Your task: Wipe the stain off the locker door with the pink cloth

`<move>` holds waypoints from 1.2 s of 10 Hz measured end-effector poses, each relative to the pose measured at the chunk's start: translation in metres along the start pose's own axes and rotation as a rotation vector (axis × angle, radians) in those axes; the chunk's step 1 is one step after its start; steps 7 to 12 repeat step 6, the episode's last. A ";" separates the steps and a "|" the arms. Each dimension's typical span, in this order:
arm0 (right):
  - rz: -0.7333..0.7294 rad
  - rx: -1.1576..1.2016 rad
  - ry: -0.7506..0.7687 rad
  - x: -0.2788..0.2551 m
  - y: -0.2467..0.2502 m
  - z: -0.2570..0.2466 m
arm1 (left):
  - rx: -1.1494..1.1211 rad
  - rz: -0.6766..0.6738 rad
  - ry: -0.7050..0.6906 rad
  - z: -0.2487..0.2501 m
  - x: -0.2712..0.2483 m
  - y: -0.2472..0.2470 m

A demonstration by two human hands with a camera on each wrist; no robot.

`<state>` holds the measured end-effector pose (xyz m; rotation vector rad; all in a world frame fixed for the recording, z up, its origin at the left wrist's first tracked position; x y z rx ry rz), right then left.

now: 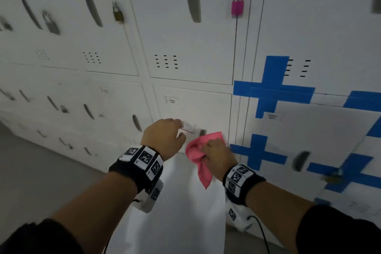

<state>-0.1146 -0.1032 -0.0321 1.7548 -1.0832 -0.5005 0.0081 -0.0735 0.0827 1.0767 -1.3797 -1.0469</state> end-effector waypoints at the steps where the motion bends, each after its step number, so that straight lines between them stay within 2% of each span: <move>1: -0.071 -0.027 0.028 0.005 -0.053 -0.003 | 0.020 -0.038 0.027 -0.019 -0.008 -0.022; 2: -0.099 -0.112 0.033 0.008 -0.090 -0.002 | 0.039 -0.082 0.043 -0.032 -0.014 -0.044; 4: -0.163 -0.024 0.008 0.004 -0.132 0.006 | 0.040 -0.121 0.043 -0.037 -0.015 -0.068; 6: -0.174 0.011 0.014 0.005 -0.126 0.012 | 0.006 -0.083 0.026 -0.025 -0.008 -0.062; 12: -0.174 0.011 0.014 0.005 -0.126 0.012 | 0.006 -0.083 0.026 -0.025 -0.008 -0.062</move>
Point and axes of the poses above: each hand's wrist, its own x-axis towards the middle knuckle, its own y-axis out of the back of the hand, z = x × y, the point moved 9 cm from there along x, towards the middle knuckle, and after that the axes turned 11 degrees about x, right-handed, at the moved point
